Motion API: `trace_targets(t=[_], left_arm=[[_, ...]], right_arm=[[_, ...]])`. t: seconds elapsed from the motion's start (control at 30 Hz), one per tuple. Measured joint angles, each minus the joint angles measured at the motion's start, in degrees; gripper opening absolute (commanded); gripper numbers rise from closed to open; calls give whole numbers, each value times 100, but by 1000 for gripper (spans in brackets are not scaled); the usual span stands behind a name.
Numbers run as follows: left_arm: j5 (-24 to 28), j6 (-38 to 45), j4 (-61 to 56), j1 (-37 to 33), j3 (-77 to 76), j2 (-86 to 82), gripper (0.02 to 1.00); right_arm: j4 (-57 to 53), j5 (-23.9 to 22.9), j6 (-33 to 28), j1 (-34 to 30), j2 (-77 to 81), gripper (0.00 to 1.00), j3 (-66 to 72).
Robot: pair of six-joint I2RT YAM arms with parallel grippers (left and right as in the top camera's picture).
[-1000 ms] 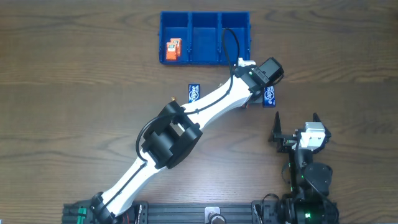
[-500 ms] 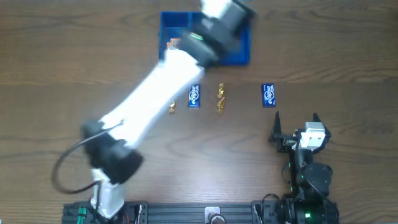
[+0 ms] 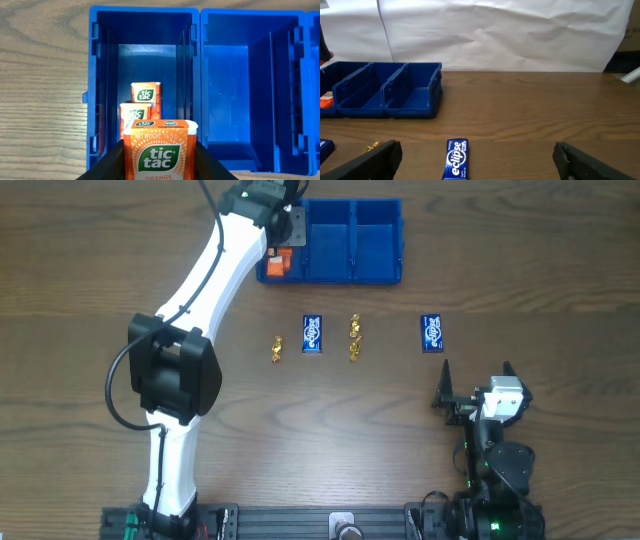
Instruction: Sort Candies Into Trays
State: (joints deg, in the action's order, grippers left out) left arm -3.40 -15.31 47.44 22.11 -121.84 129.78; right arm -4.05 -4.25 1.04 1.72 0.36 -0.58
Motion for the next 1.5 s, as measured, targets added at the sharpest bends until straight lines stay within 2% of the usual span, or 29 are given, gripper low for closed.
trace_targets(t=[0.13,0.2,0.27,0.33,0.37,0.43,0.67,0.77,0.87,0.93,1.1,1.17,1.5], left_arm=[[33,214,81,-111,0,11,272],[33,232,103,-170,0,11,308],[31,254,120,-216,0,11,386],[31,282,122,-219,0,11,527],[35,315,118,-219,0,11,632],[39,343,94,-223,0,11,744],[162,195,2,-295,57,-439,763],[168,142,-634,-295,562,-2002,766],[105,192,-1908,-293,1635,-4159,770],[-74,337,-2778,-282,2981,-5556,770],[-260,839,-4275,-302,6245,-7685,803],[-188,968,-4533,-603,7552,-8907,805],[597,1091,-4592,-1923,11199,-12646,884]], right_arm=[[0,0,0,0,0,1000,0],[0,0,0,0,0,1000,0],[0,0,0,0,0,1000,0],[0,0,0,0,0,1000,0],[0,0,0,0,0,1000,0],[0,0,0,0,0,1000,0],[0,0,0,0,0,1000,0],[0,-2,0,0,0,1000,0],[4,-2,0,0,0,998,0],[2,-2,0,0,0,1000,0],[9,-2,0,0,2,1000,0],[7,0,0,0,2,1000,0],[0,-2,0,2,0,1000,0]])
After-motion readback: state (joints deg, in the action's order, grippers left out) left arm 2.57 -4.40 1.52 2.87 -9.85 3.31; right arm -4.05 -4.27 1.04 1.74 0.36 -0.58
